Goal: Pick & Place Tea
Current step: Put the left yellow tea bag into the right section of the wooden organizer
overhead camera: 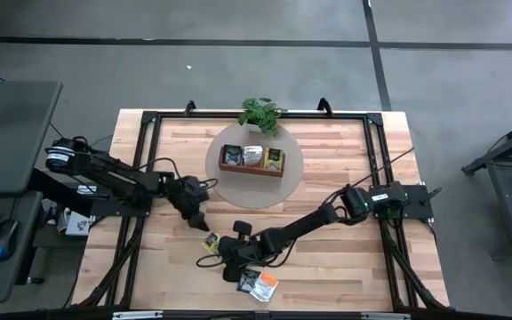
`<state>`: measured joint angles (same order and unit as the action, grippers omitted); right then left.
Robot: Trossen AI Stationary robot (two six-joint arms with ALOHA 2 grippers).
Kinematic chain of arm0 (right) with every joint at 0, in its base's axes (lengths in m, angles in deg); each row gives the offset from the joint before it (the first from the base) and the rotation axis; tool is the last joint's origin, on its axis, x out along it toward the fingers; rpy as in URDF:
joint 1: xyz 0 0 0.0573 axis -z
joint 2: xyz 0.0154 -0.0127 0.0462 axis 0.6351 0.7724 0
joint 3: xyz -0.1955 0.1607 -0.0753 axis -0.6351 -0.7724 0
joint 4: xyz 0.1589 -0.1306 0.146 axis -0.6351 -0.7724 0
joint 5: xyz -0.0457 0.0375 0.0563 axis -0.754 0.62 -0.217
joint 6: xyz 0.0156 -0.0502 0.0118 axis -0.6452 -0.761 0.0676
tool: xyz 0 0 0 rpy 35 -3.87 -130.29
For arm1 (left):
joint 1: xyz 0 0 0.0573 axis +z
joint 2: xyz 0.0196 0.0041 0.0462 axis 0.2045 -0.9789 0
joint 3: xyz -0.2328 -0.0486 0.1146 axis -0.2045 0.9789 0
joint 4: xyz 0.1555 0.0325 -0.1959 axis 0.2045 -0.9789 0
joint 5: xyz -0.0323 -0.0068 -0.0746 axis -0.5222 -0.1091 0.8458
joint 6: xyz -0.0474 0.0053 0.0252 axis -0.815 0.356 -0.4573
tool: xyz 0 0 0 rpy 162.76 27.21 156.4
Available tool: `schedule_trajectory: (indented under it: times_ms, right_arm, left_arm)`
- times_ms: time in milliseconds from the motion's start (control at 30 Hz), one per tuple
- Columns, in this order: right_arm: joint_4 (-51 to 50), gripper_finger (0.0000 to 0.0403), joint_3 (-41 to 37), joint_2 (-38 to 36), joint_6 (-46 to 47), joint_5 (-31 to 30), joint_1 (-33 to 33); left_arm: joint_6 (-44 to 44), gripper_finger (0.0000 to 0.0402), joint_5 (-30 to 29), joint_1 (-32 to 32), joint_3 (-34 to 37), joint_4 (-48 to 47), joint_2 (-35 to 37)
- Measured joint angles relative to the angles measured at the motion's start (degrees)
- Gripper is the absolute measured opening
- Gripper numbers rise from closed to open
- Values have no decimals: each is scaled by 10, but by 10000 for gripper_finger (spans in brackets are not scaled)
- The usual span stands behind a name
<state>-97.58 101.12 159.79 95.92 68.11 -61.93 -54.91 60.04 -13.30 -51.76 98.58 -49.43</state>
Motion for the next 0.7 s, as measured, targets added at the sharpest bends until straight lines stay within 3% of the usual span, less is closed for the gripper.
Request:
schedule_trajectory:
  times_ms: [300,700]
  right_arm:
    - [1,0,0,0,-5,-7,2]
    - [15,0,-1,1,-22,-17,11]
  left_arm:
    - [-56,233,2,-1,1,65,-1]
    - [-119,232,-44,-91,0,91,-6]
